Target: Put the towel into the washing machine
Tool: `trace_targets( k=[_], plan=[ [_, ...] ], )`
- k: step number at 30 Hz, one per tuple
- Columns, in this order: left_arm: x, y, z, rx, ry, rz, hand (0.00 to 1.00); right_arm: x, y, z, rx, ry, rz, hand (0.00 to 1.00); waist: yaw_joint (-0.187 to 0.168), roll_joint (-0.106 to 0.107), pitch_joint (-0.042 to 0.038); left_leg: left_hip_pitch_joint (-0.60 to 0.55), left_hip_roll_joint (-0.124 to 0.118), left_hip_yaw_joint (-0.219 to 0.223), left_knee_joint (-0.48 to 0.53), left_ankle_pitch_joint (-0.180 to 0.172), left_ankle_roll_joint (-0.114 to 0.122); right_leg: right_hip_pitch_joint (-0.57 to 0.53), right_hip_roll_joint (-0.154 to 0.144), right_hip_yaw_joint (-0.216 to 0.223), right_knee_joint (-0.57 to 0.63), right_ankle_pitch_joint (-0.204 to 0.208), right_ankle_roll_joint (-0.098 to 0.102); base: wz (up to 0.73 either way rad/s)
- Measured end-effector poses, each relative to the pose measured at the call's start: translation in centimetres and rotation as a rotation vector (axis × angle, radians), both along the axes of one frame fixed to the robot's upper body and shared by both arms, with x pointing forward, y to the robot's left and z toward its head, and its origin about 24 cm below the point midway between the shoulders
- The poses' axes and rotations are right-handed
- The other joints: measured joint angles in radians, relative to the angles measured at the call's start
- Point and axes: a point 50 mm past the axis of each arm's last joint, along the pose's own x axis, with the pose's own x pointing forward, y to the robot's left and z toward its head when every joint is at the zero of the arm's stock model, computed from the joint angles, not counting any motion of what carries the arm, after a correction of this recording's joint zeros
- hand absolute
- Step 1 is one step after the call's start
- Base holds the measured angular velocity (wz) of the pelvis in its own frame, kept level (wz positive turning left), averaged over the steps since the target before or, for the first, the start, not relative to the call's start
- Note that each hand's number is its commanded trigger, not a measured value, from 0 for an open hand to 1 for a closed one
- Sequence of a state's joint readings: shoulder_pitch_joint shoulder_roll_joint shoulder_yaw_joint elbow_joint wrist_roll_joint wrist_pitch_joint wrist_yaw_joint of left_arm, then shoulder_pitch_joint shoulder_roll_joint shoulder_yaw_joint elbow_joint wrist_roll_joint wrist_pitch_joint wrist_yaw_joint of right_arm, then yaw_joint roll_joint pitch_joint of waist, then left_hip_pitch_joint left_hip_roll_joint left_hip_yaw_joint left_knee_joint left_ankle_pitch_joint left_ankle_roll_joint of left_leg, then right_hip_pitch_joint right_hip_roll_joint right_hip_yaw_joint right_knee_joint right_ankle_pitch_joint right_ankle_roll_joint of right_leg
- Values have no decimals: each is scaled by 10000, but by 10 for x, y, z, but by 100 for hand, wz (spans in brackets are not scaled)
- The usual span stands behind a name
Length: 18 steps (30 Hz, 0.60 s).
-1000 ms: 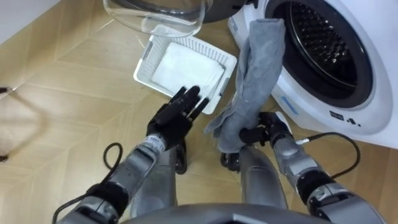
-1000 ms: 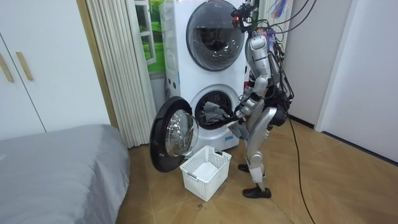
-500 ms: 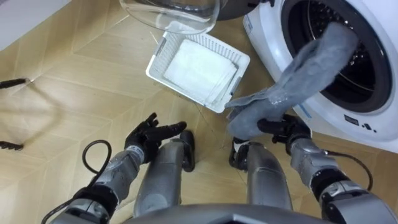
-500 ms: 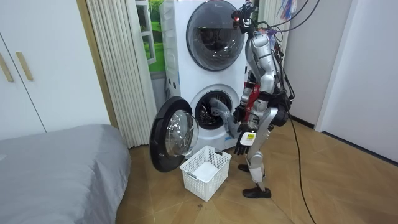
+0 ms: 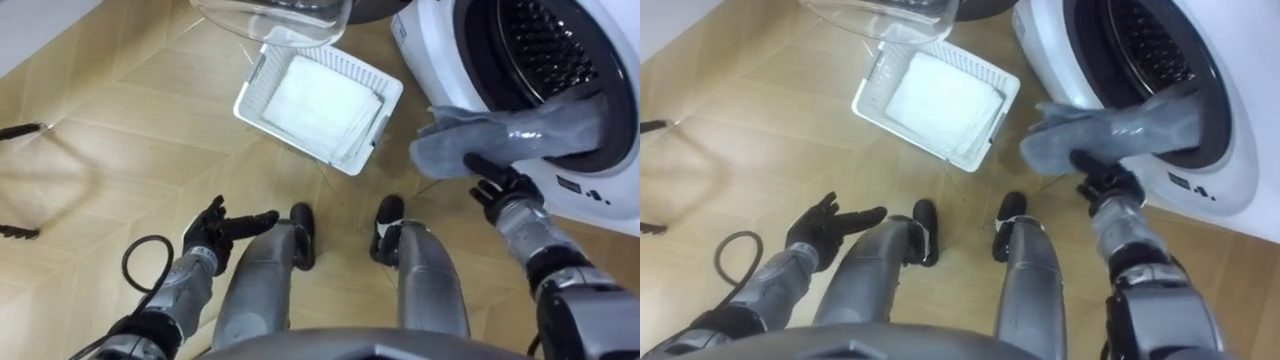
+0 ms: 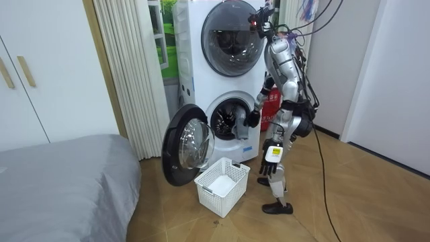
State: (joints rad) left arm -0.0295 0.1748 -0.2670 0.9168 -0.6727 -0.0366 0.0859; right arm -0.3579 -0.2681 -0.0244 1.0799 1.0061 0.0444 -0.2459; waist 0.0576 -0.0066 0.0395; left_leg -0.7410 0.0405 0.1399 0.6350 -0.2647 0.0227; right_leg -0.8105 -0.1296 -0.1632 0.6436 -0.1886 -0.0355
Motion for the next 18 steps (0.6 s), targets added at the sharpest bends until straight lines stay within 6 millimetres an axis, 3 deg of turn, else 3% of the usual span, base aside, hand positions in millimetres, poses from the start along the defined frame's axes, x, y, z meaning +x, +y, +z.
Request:
trace_targets(
  k=[2,3,4,6,8,13,15,18],
  plan=[
    [0,5,1,142,-8,140,0,6,-11,9,133,-330,-387,100,-1,-121,12,-4,-13,0,91,0,1,10,-80,-4,81,-31,6,8],
    [1,8,2,285,-22,144,0,11,-18,17,163,-602,-631,81,-4,-229,49,-3,-22,1,126,-1,1,12,-81,-4,126,-37,12,0],
    [1,10,2,339,-47,159,0,14,-21,21,243,-763,-791,2,0,-282,67,-8,-22,2,138,-1,3,5,-84,-1,139,-37,12,4],
    [2,15,4,470,-90,256,0,23,-32,34,1334,-1563,-1881,0,-19,-508,63,-176,5,16,174,20,42,-135,-47,30,194,-33,13,0],
    [1,17,5,628,-53,370,0,27,-32,38,2212,-1988,-2578,0,-21,-578,54,-292,17,2,235,19,44,-209,-39,2,189,21,6,0],
    [0,26,11,825,-366,1286,0,42,-40,59,3942,-2901,-4501,0,-149,-644,52,-503,-41,112,319,3,175,-509,-179,95,412,43,106,1],
    [3,33,16,1088,-652,1764,0,51,-41,70,4579,-3179,-5090,0,-433,-665,56,-715,-218,117,450,-20,276,-766,-358,151,700,-65,195,14],
    [5,33,18,1654,-801,1641,0,56,-43,79,5233,-3165,-5905,0,-529,-668,53,-923,-329,154,675,-108,435,-969,-461,215,883,-116,301,5]
  ],
)
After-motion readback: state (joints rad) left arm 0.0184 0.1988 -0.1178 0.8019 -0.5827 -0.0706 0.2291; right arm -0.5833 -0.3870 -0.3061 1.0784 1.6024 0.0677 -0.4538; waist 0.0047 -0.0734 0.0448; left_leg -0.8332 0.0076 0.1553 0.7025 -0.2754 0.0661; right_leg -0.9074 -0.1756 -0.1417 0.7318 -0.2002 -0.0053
